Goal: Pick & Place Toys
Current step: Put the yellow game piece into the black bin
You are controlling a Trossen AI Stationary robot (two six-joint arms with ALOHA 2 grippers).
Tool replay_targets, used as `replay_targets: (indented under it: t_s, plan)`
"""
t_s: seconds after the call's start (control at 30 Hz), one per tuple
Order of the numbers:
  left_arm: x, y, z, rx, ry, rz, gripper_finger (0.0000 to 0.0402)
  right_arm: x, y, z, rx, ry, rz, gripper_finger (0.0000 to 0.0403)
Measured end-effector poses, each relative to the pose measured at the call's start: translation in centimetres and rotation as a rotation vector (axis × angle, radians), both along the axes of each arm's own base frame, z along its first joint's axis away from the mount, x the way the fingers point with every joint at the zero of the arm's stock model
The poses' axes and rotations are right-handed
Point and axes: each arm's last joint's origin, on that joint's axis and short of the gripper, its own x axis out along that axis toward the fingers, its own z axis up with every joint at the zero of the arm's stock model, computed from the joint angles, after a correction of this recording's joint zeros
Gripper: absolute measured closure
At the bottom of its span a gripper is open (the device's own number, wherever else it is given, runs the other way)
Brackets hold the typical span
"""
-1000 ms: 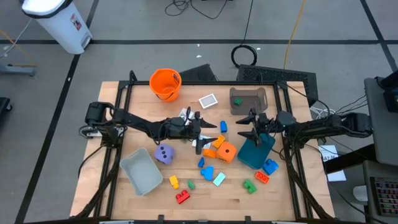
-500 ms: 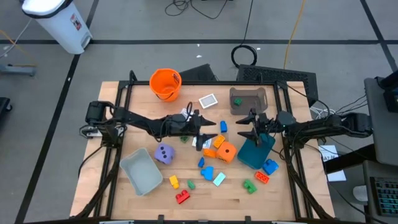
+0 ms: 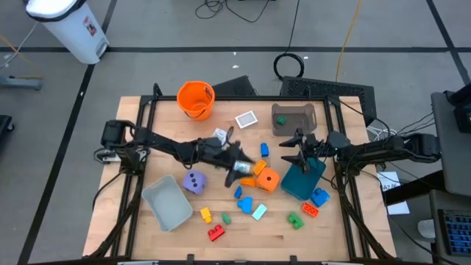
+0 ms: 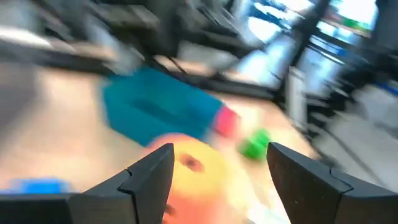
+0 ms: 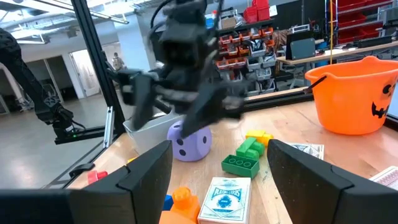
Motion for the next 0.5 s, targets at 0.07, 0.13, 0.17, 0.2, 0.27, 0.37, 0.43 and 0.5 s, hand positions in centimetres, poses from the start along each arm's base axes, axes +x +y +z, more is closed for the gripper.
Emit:
replay_targets:
  t_s: [0.07, 0.13, 0.17, 0.2, 0.27, 0.37, 0.43, 0.5]
  plan:
    - [-0.1, -1.3, 0.0, -0.030, 0.012, -0.062, 0.0135, 0.0, 0.0, 0.0, 0.000, 0.000, 0.000, 0.0149]
    - [-0.2, -3.0, 0.2, -0.042, -0.011, -0.094, 0.0135, 0.0, 0.0, 0.0, 0.000, 0.000, 0.000, 0.0149]
    - [-0.3, -4.0, 0.3, -0.034, -0.016, -0.098, 0.0135, 0.0, 0.0, 0.0, 0.000, 0.000, 0.000, 0.0149]
    - [-0.5, -5.1, 0.2, -0.016, -0.017, -0.111, 0.0135, 0.0, 0.0, 0.0, 0.000, 0.000, 0.000, 0.0149]
    - [-1.0, -7.5, 0.1, 0.022, -0.013, -0.150, 0.0135, 0.0, 0.0, 0.0, 0.000, 0.000, 0.000, 0.0149]
    - [-1.8, -10.5, 0.3, 0.090, -0.046, -0.160, 0.0135, 0.0, 0.0, 0.0, 0.000, 0.000, 0.000, 0.0149]
    - [-2.1, -12.0, 0.7, 0.123, -0.073, -0.139, 0.0135, 0.0, 0.0, 0.0, 0.000, 0.000, 0.000, 0.0149]
    - [-2.4, -13.3, 1.1, 0.154, -0.094, -0.137, 0.0135, 0.0, 0.0, 0.0, 0.000, 0.000, 0.000, 0.0149]
